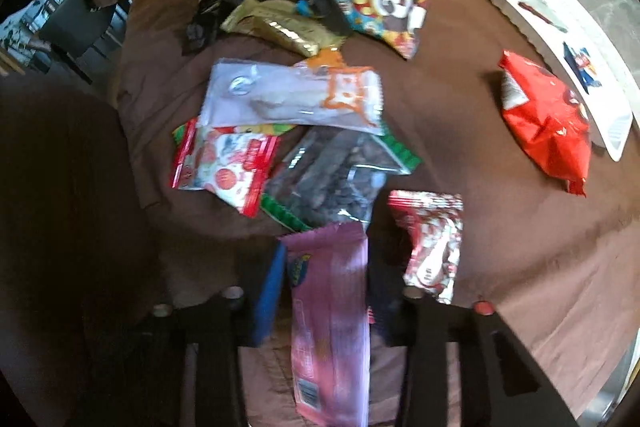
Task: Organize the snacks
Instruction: 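Grasp the pink bar with the right tool while the left tool lifts the panda bag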
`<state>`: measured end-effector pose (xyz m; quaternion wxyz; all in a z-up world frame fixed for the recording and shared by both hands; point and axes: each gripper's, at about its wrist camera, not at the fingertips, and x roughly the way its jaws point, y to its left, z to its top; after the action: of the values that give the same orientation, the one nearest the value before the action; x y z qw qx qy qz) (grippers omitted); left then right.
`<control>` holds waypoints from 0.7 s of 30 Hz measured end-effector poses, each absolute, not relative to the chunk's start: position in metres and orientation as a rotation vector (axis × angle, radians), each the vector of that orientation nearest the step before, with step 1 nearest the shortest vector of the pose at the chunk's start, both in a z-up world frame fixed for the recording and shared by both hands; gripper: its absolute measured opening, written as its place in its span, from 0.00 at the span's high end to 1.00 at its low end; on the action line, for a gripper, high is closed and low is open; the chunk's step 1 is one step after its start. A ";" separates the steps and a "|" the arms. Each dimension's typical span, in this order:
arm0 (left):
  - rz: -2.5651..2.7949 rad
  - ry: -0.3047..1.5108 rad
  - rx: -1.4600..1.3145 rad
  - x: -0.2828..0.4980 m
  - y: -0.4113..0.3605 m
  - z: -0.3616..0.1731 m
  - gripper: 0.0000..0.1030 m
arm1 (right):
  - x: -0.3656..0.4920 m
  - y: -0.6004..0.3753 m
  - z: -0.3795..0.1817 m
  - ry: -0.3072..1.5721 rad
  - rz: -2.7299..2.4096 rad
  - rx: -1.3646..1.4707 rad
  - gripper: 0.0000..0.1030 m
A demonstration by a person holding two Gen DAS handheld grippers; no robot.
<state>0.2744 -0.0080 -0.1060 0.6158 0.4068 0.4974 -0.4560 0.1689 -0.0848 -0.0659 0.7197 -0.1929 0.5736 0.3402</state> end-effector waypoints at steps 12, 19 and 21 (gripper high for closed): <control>-1.046 1.156 0.846 0.285 -0.002 -0.105 0.49 | 0.185 -0.133 -0.059 1.290 0.689 -0.187 0.46; -1.036 1.147 0.843 0.275 0.001 -0.104 0.49 | 0.173 -0.138 -0.054 1.275 0.673 -0.263 0.41; -1.035 1.147 0.839 0.275 0.002 -0.105 0.49 | 0.168 -0.130 -0.060 1.277 0.661 -0.319 0.43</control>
<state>0.2746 0.0018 -0.1048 0.6379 0.3675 0.5025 -0.4534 0.1677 -0.1305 -0.0595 0.7408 -0.1457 0.5823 0.3015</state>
